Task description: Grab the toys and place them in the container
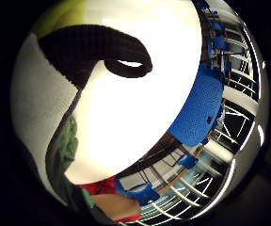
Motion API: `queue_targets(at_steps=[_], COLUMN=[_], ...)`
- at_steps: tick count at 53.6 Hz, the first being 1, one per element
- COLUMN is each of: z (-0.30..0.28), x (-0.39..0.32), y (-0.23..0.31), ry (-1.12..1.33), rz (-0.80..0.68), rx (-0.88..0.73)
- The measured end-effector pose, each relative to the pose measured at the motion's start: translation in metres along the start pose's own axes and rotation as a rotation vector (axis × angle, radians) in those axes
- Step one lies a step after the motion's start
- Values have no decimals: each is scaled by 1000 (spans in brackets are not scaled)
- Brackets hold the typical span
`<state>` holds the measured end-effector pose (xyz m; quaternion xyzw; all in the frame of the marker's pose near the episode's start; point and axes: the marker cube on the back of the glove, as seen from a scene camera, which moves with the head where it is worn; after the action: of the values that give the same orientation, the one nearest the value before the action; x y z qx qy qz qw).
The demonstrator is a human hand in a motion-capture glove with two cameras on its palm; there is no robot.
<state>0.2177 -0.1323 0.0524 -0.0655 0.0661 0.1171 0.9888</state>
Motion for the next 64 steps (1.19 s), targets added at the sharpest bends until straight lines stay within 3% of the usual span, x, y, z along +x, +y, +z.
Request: queue_targets(at_steps=[11,25,35,50,64], z=[-1,-11,-27,-116,-189], x=[0,-16,-15,-50,-130], y=[3,6,13,35,52], ry=[-54,71,-52,-80,-23], rz=[19,-13,-19,-67,-169], rx=[32,180,158,252,343])
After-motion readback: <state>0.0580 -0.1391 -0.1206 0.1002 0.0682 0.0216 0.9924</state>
